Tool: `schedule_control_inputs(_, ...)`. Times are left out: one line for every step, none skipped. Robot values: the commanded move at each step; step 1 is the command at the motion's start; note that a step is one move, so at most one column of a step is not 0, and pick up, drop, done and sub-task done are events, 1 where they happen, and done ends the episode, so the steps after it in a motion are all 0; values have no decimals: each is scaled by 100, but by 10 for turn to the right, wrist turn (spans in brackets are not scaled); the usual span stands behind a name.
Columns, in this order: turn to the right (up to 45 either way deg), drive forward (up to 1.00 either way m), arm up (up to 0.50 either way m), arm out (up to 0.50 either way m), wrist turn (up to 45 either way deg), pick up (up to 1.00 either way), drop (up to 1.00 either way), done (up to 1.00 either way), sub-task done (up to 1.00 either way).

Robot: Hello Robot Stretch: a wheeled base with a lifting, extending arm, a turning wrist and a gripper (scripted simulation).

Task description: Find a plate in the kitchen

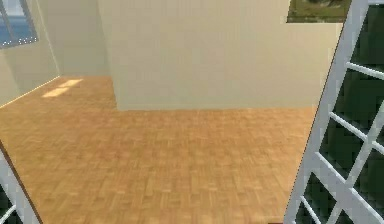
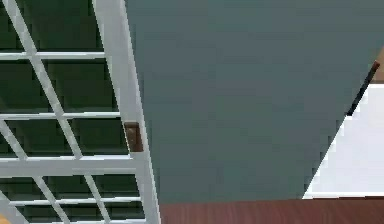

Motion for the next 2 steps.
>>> schedule_control_inputs(0,100,0,0,0,0,0,0,0)
schedule_control_inputs(30,0,0,0,0,0,0,0,0)
